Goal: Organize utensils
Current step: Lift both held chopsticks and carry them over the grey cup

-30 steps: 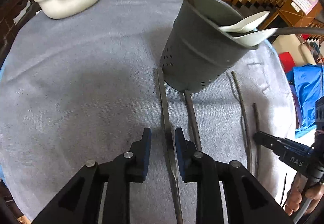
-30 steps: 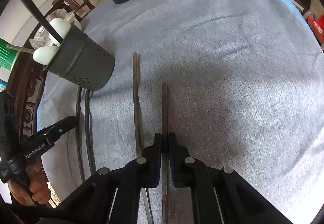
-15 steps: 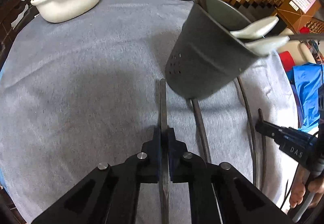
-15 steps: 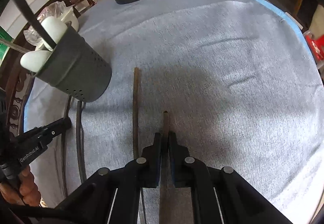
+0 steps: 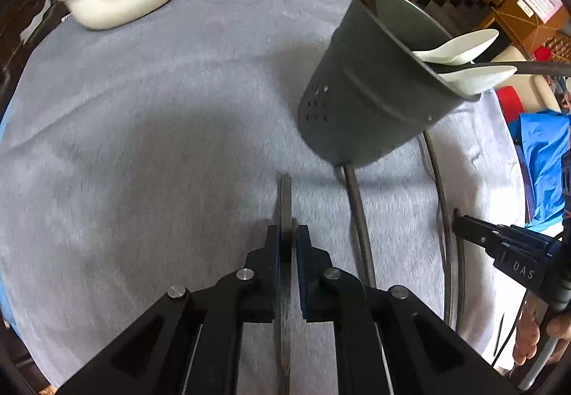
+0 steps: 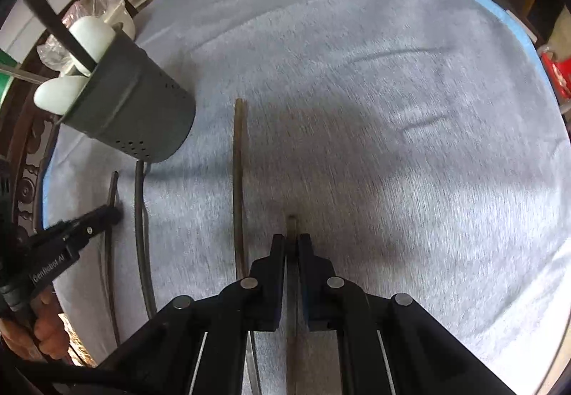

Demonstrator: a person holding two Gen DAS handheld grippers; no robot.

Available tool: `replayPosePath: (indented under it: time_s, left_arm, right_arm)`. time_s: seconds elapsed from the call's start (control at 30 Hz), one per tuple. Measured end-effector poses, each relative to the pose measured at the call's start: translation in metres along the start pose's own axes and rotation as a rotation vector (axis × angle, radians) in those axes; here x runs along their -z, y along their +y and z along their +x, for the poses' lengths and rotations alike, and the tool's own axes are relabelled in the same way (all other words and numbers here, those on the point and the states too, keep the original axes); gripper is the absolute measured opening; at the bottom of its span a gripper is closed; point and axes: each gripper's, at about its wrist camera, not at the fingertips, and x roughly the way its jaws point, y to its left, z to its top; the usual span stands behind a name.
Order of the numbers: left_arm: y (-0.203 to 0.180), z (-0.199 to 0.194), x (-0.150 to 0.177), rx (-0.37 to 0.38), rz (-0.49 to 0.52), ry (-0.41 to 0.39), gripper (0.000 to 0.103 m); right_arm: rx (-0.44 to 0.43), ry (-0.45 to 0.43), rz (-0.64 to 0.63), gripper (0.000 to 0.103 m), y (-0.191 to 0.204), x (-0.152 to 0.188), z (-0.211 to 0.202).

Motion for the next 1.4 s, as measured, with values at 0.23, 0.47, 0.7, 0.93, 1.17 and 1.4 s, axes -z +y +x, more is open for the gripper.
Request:
replayPosePath:
  time_s: [0.23, 0.47, 0.7, 0.93, 1.17, 1.4]
  left_arm:
    - [-0.007, -0.002, -0.001, -0.02, 0.023, -0.022, 0.006]
    - [-0.021, -0.074, 0.023, 0.026, 0.052, -0.183, 0.006]
    - [-0.034, -0.143, 0.049, 0.051, 0.083, -0.35, 0.006]
    - [-0.047, -0.21, 0.053, 0.048, 0.108, -0.5, 0.006]
    - [-0.053, -0.241, 0.027, 0.035, 0.102, -0.604, 0.006]
    - [-0.056, -0.279, -0.018, 0.055, 0.034, -0.764, 0.006]
  right_arm:
    - [0.003, -0.03, -0.034, 0.006, 0.008, 0.003, -0.001]
    - [-0.085, -0.166, -0.051, 0.006, 0.001, 0.028, -0.065]
    - [-0.135, -0.373, -0.114, 0.006, 0.023, 0.054, -0.142]
    - [-0.186, -0.587, -0.152, 0.006, 0.055, 0.071, -0.214]
    - [-0.216, -0.753, -0.126, 0.006, 0.08, 0.055, -0.265]
    - [-0.207, -0.864, -0.123, 0.006, 0.108, 0.01, -0.313]
